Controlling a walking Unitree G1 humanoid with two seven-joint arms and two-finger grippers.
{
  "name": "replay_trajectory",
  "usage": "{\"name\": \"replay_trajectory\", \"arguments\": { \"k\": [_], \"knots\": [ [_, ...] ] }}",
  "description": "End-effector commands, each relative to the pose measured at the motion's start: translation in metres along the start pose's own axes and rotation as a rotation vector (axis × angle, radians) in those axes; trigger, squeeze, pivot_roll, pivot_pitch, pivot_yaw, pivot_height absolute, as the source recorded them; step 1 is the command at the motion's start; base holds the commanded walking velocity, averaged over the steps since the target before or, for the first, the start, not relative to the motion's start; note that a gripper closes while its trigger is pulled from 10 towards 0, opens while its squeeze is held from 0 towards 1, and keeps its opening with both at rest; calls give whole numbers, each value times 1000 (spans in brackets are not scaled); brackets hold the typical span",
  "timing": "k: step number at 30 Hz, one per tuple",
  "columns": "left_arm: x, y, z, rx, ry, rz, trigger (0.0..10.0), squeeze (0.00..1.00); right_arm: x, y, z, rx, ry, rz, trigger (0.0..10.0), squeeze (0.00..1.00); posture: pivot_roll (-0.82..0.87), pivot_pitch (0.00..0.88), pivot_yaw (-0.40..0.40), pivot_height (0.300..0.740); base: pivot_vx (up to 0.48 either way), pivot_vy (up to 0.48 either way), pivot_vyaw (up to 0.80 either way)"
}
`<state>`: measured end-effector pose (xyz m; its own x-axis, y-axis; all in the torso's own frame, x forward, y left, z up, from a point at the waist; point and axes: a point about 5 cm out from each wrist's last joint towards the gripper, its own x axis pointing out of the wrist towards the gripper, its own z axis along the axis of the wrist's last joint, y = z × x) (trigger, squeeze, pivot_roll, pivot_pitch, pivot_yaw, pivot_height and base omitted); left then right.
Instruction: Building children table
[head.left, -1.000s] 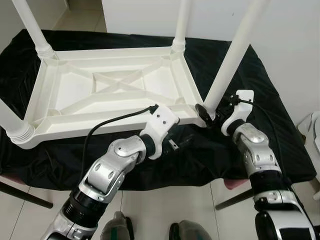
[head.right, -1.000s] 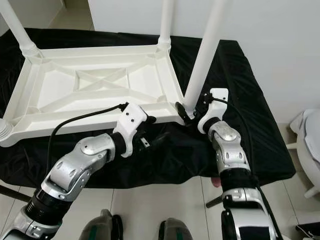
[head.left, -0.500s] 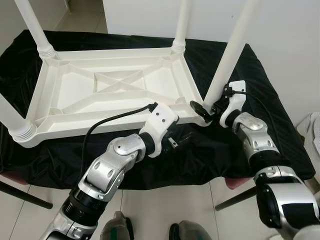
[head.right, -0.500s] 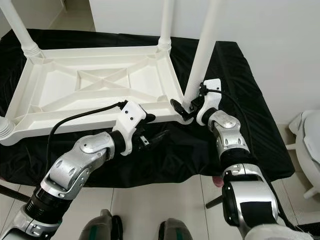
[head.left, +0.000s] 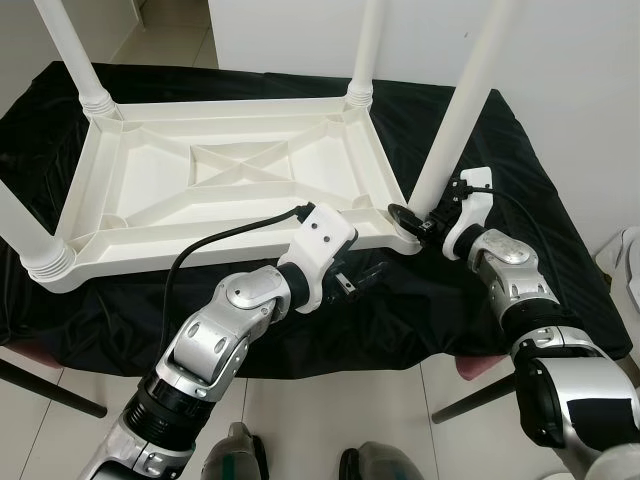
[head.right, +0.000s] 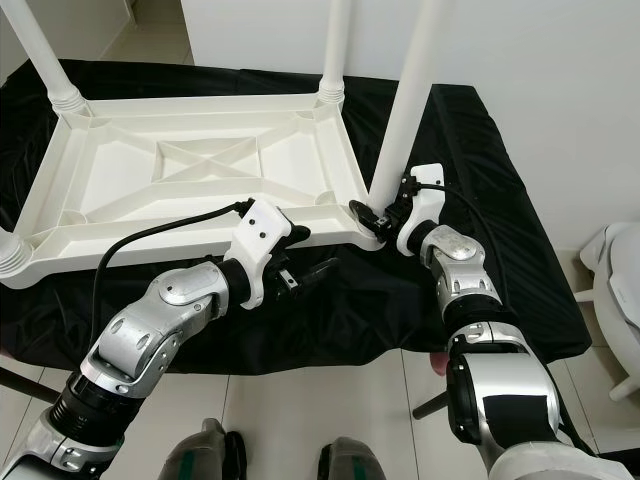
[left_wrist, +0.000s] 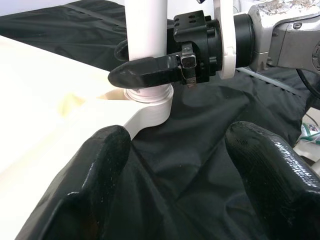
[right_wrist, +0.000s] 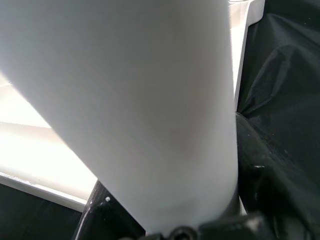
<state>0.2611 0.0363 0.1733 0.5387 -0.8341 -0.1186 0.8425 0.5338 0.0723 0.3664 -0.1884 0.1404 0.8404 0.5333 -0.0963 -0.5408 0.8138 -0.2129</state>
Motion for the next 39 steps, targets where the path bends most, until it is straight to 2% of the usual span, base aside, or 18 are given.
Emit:
{"name": "replay_trajectory", "arguments": {
  "k": [1, 8, 13, 14, 15, 17, 18, 19, 21, 22, 23, 24, 25, 26, 28, 31, 33, 39],
  "knots": [
    [0, 0, 1, 14, 2, -20, 10000, 0, -9, -6, -11, -24, 55, -39, 10000, 0, -125, 27, -5, 740, 0, 0, 0],
    [-1, -2, 0, 13, 6, -29, 10000, 0, -9, -8, -12, -28, 82, -197, 10000, 0, -129, 39, -2, 740, 0, 0, 0],
    [-1, -2, 0, 12, 6, -31, 10000, 0, -7, -5, -10, -8, 65, -231, 10000, 0, -129, 39, -2, 740, 0, 0, 0],
    [-1, -2, 0, 13, 8, -31, 10000, 0, -6, 1, -11, 29, 53, -269, 10000, 0, -129, 39, -6, 740, 0, 0, 0],
    [-1, -2, 0, 13, 8, -31, 10000, 0, -6, 1, -11, 29, 53, -269, 10000, 0, -129, 39, -6, 740, 0, 0, 0],
    [-1, -3, -1, 12, 9, -31, 10000, 0, -4, 25, -12, 96, 4, -437, 10000, 0, -130, 34, -9, 740, 0, 0, 0],
    [-1, -3, -1, 12, 9, -31, 10000, 0, -4, 25, -12, 96, 4, -437, 10000, 0, -130, 34, -9, 740, 0, 0, 0],
    [0, -3, -1, 12, 9, -33, 10000, 0, -8, 38, -13, 128, -24, -596, 10000, 0, -131, 28, -11, 740, 0, 0, 0],
    [0, -3, -1, 12, 9, -33, 10000, 0, -8, 38, -13, 128, -24, -596, 10000, 0, -131, 28, -11, 740, 0, 0, 0],
    [0, -4, -1, 12, 9, -34, 10000, 0, -10, 41, -13, 138, -27, -658, 10000, 0, -131, 28, -11, 740, 0, 0, 0],
    [0, -4, -1, 12, 9, -35, 10000, 0, -11, 51, -12, 168, -39, -723, 10000, 0, -130, 18, -14, 740, 0, 0, 0],
    [0, -4, -1, 12, 9, -35, 10000, 0, -11, 51, -12, 168, -39, -723, 10000, 0, -130, 18, -14, 740, 0, 0, 0],
    [1, -4, -1, 12, 8, -35, 10000, 0, -12, 58, -10, 191, -45, -762, 10000, 0, -129, 15, -17, 740, 0, 0, 0],
    [1, -4, -1, 12, 8, -35, 10000, 0, -12, 58, -10, 191, -45, -762, 10000, 0, -129, 15, -17, 740, 0, 0, 0],
    [2, -4, -1, 13, 8, -37, 10000, 0, -10, 73, -2, 190, -57, -715, 10000, 0, -132, 10, -20, 740, 0, 0, 0],
    [2, -5, -1, 12, 8, -38, 10000, 0, -11, 75, -1, 189, -49, -693, 10000, 0, -135, 7, -22, 740, 0, 0, 0],
    [2, -6, -2, 13, 10, -42, 10000, 0, -19, 76, -2, 182, -21, -676, 10000, 0, -134, 6, -24, 740, 0, 0, 0],
    [2, -6, -3, 12, 7, -40, 10000, 0, -29, 82, 0, 157, -6, -664, 10000, 0, -135, 2, -28, 740, 0, 0, 0]
  ]
}}
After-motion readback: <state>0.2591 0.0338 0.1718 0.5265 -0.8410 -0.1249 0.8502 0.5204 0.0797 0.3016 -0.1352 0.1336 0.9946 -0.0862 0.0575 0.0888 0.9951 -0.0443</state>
